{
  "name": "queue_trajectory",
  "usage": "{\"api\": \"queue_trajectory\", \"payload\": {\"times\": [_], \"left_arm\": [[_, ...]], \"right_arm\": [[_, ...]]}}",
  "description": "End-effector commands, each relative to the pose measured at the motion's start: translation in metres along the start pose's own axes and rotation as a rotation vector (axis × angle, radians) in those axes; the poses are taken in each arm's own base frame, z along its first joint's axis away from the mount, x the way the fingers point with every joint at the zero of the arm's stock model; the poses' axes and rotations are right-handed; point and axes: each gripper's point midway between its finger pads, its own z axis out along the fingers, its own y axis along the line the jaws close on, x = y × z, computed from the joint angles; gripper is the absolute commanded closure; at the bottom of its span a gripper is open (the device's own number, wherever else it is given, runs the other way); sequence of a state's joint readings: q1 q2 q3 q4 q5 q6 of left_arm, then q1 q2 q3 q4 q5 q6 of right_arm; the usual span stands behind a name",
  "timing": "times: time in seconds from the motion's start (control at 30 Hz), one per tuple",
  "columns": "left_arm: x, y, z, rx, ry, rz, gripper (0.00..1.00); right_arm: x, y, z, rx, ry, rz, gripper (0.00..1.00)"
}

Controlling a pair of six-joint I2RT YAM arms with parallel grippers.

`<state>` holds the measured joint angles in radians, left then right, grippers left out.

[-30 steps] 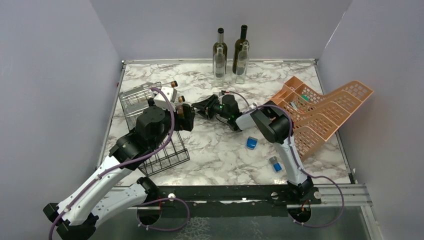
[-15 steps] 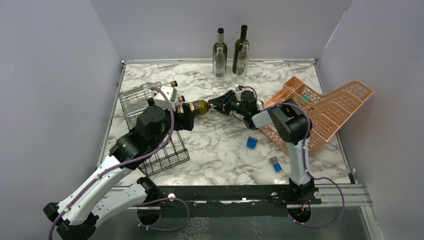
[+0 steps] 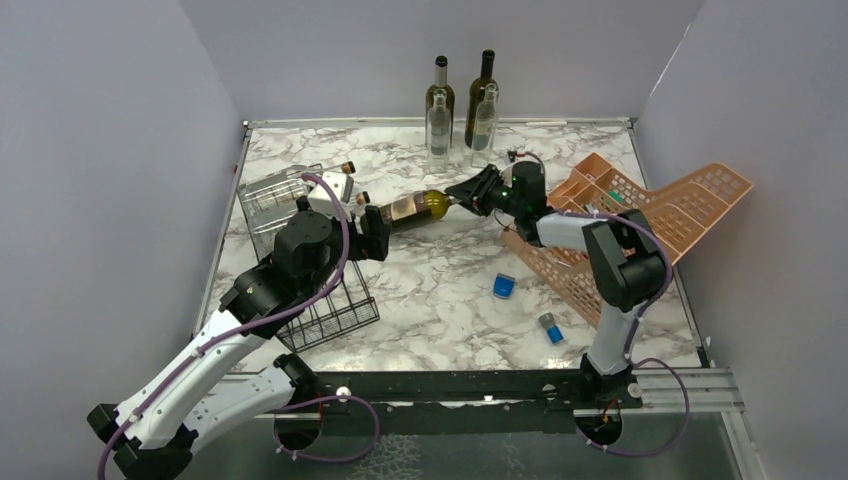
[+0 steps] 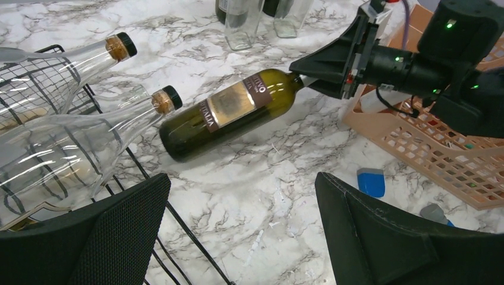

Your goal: Take the wine bottle off the wine rack

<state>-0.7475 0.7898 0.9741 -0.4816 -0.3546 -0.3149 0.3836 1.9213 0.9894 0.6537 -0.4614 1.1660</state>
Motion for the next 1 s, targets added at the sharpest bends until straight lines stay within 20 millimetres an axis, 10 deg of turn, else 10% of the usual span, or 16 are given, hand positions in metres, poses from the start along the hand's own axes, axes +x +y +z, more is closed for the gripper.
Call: {"api": "queue_trajectory", "payload": {"times": [0.0,0.63,0.97], "left_arm": [[-0.018,-0.004,-0.008,0.024,-0.049,-0.025,0.02],[-0.025,0.002,-0.019,0.027,-0.095,0.015,0.02],[-0.026,0.003,-0.022,0.028,-0.102,0.008,0.02]], "right_arm": [[-0.041,0.021,-0.031,0.019,-0.058,-0.126,0.75],[-0.162,0.117,-0.099,0.389,-0.301,-0.768,0.77],[-0.214,0.140,-0.102,0.565,-0.360,-0.976,0.77]]}}
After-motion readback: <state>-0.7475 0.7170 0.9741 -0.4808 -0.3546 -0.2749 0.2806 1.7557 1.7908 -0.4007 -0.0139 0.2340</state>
